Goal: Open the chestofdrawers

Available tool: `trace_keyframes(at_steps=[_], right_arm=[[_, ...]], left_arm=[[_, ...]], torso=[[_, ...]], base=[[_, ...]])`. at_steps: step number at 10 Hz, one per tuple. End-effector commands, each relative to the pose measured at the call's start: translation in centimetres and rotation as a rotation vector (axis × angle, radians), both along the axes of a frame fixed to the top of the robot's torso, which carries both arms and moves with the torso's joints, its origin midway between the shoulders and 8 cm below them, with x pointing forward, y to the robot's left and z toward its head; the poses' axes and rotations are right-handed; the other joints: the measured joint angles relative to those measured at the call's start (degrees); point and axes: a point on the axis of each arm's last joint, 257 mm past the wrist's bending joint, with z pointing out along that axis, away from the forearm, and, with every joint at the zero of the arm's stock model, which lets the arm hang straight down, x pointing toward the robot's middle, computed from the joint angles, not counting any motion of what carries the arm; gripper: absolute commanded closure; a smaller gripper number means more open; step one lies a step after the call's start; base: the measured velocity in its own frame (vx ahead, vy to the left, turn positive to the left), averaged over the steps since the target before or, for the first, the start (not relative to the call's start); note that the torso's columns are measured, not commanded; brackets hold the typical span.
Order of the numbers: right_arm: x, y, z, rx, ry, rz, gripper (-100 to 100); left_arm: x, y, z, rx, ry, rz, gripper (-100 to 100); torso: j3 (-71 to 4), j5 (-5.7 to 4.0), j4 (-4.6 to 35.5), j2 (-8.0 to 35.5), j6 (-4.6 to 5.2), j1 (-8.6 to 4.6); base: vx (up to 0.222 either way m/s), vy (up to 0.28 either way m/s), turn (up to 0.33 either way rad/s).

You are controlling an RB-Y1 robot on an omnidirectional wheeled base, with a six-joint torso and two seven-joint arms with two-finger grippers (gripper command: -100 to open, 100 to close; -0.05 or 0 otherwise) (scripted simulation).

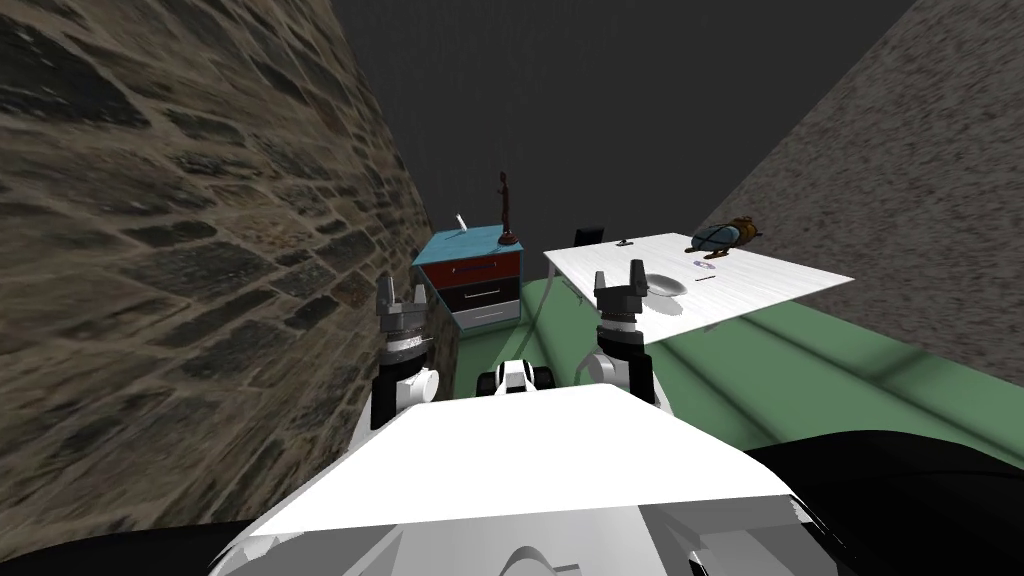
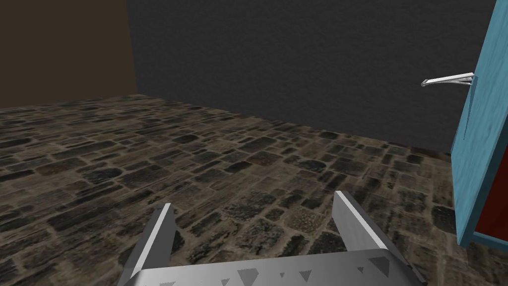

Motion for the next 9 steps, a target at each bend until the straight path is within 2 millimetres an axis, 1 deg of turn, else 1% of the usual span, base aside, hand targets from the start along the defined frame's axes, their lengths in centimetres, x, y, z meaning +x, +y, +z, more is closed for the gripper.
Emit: trace_keyframes(at_steps=[1, 4, 5, 7, 8, 9], right_arm=[[0.0, 0.0, 0.0, 0.000, 0.000, 0.000, 0], [0.0, 0.0, 0.0, 0.000, 0.000, 0.000, 0], [0.0, 0.0, 0.0, 0.000, 0.000, 0.000, 0], [0.0, 0.0, 0.0, 0.000, 0.000, 0.000, 0], [0.0, 0.0, 0.0, 0.000, 0.000, 0.000, 0], [0.0, 0.0, 0.0, 0.000, 0.000, 0.000, 0]], left_arm=[[0.3, 0.3, -1.2, 0.012, -0.002, 0.000, -100], [0.5, 1.0, -3.4, 0.029, -0.002, 0.002, -100], [0.5, 1.0, -3.6, 0.029, -0.003, 0.003, -100], [0.5, 1.5, -5.1, 0.039, -0.007, 0.006, -100], [0.6, 1.6, -5.4, 0.039, -0.004, 0.007, -100], [0.5, 1.9, -6.3, 0.043, -0.005, 0.009, -100]], torso=[[-0.1, 0.00, 0.0, -0.1, 0.00, 0.03], [0.1, -0.01, 0.0, 0.1, 0.00, -0.02], [0.0, -0.01, 0.0, 0.0, 0.00, -0.03], [0.0, 0.01, 0.0, 0.1, 0.00, 0.01], [0.0, 0.00, 0.0, 0.0, 0.00, 0.00], [0.0, 0.00, 0.0, 0.1, 0.00, 0.01]], base=[[0.107, -0.008, 0.003], [0.113, -0.021, 0.002], [0.100, -0.012, 0.005], [0.128, -0.025, 0.003], [0.104, -0.023, 0.003], [0.092, -0.021, 0.001]])
